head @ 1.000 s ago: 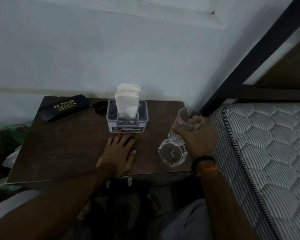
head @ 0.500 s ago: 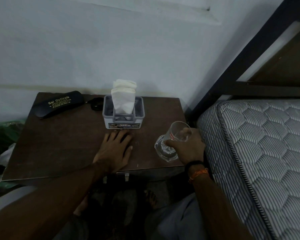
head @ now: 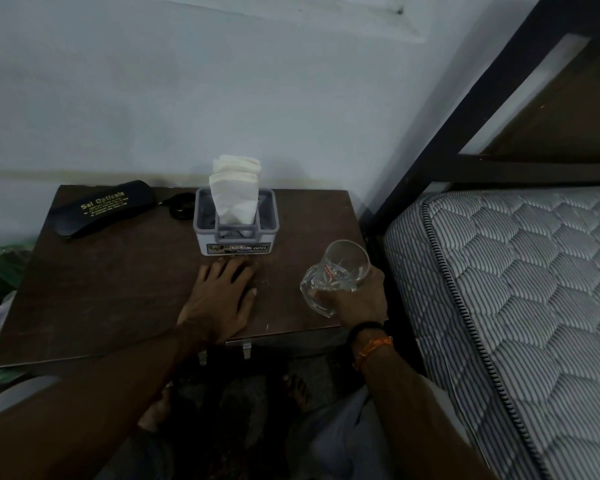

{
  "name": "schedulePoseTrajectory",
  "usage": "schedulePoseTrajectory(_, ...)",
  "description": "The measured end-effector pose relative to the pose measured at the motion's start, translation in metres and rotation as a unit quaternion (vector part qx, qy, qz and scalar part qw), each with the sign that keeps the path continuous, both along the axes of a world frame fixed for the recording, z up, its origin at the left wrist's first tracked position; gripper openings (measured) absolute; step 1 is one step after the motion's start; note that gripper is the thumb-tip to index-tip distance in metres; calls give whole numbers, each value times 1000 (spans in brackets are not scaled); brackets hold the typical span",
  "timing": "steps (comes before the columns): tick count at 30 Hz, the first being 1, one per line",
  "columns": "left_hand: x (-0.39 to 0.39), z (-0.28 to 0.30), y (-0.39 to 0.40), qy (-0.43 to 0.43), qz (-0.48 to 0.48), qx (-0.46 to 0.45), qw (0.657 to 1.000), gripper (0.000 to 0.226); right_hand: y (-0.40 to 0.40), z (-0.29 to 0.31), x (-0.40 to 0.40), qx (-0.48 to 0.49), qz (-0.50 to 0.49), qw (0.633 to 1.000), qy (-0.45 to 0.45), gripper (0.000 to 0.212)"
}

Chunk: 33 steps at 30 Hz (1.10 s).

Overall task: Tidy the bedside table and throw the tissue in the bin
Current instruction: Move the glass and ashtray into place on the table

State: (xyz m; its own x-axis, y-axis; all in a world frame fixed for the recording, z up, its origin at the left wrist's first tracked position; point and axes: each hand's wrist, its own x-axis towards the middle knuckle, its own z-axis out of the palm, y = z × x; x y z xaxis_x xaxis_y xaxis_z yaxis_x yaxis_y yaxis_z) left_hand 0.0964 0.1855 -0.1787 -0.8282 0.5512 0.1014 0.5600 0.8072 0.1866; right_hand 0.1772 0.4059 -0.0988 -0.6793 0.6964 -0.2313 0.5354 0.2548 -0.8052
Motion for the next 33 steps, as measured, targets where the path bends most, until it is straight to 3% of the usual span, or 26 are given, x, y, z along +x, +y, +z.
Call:
schedulePoseTrajectory(5,1,1,1,-1,-1,1,1000,46,-4,-10,-3,8,-3,997,-78,120)
schedulePoseTrajectory(9,1,0,1,-6,1,5,1000,47,-8,-12,-6,30,16,992,-119,129)
schedulePoseTrajectory(17,0,2,2,-2,2,1,1000,48,-7,-16,-13,78,38,989,-120,117)
schedulePoseTrajectory(28,3,3,3,-12,4,3,1000,47,7,-25,-47,108,43,993,-28,116)
schedulePoseTrajectory(33,0,0,2,-17,0,2,1000,48,15,-27,-70,90,28,995,20,106)
